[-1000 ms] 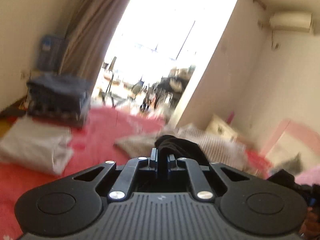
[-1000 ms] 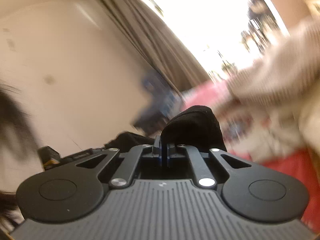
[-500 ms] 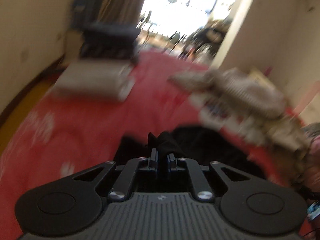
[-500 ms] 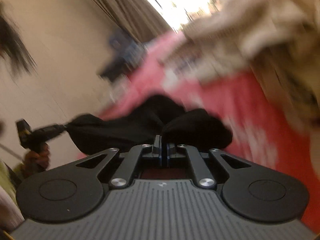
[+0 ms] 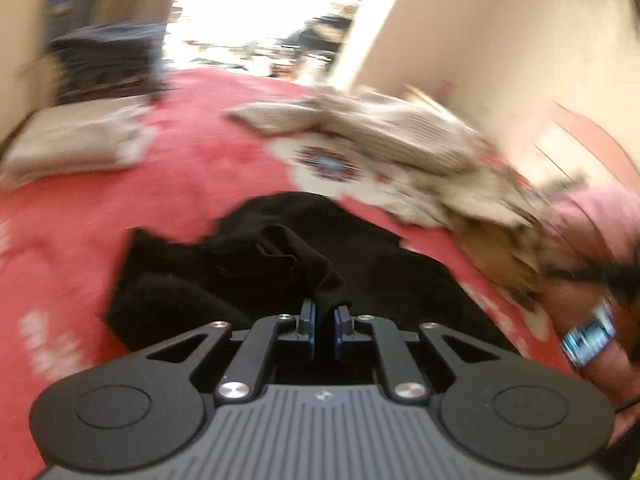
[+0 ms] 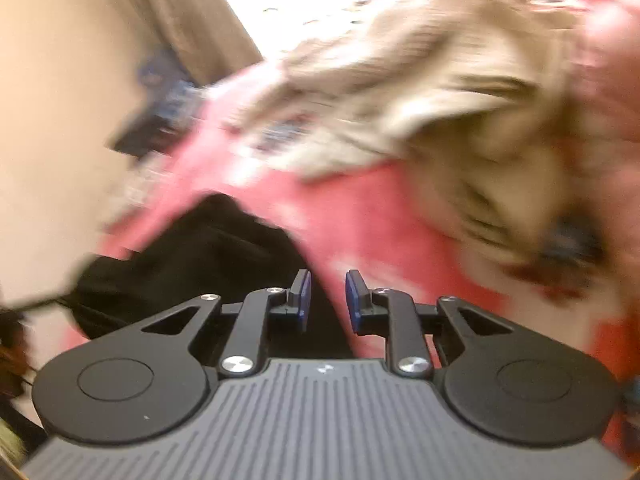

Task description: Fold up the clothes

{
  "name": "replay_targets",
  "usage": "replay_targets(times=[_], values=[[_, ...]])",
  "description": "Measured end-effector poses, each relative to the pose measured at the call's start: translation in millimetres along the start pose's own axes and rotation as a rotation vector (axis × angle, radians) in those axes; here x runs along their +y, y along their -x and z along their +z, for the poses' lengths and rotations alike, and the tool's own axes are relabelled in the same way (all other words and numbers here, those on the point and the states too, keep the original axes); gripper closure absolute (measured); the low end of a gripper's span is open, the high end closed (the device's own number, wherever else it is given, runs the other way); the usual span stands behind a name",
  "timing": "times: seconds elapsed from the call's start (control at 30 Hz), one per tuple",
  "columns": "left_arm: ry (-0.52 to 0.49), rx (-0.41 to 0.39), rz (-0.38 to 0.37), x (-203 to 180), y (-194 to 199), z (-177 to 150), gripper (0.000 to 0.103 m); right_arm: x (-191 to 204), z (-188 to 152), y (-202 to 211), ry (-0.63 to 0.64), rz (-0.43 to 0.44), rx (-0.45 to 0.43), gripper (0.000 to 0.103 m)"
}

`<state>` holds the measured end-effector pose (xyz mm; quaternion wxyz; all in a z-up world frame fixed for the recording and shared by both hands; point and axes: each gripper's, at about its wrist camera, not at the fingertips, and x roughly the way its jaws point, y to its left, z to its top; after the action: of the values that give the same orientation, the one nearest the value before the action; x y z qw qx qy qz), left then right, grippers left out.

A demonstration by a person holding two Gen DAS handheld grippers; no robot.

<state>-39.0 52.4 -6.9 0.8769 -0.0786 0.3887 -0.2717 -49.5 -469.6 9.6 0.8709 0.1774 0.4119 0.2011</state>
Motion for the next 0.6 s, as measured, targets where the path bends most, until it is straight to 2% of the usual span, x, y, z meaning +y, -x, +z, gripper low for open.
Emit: replay_targets(times=[0.1,0.17,0.2,0.23,0.33,0.47,0.5,0.53,0.57,0.6], values=[[-0.066,0.054,-0.084,-24.7,-24.2,-8.8,0.094,41.1,14.4,-43.0,0.024,0.237,0.069,0.073],[-0.104,0.082,-0.121,-38.7,-33.1,-16.2,0.094,73.6,19.7,-82.0,0.039,0.381,0.179,0.066],[-0.122,0.094,-0.137,-45.2,-36.3,-20.2,0.094,88.0,20.4,-99.7,0.045,0.424,0.226,0.061],[-0.135,0.103,-0.147,-49.9,-38.4,-24.2,0.094,101.4,19.7,-117.1,0.061,0.447,0.266,0.060],[-0.157,0.123,-0.161,-58.1,-41.7,-36.3,0.094,130.2,17.7,-158.6,0.131,0.399,0.301,0.060],[-0.153,0.137,-0.173,-58.9,-45.0,-42.0,0.094,132.5,12.1,-207.0,0.141,0.344,0.361,0.061],[-0.152,0.139,-0.178,-59.4,-45.8,-42.8,0.094,130.5,8.4,-211.4,0.133,0.341,0.381,0.064],[-0.150,0.139,-0.184,-59.5,-46.2,-43.5,0.094,129.7,5.0,-213.6,0.133,0.329,0.386,0.086],[-0.147,0.139,-0.189,-59.3,-46.2,-44.1,0.093,128.9,1.6,-215.8,0.132,0.317,0.391,0.097],[-0.144,0.138,-0.196,-59.3,-45.8,-44.4,0.093,126.9,0.1,-214.8,0.127,0.311,0.383,0.099]])
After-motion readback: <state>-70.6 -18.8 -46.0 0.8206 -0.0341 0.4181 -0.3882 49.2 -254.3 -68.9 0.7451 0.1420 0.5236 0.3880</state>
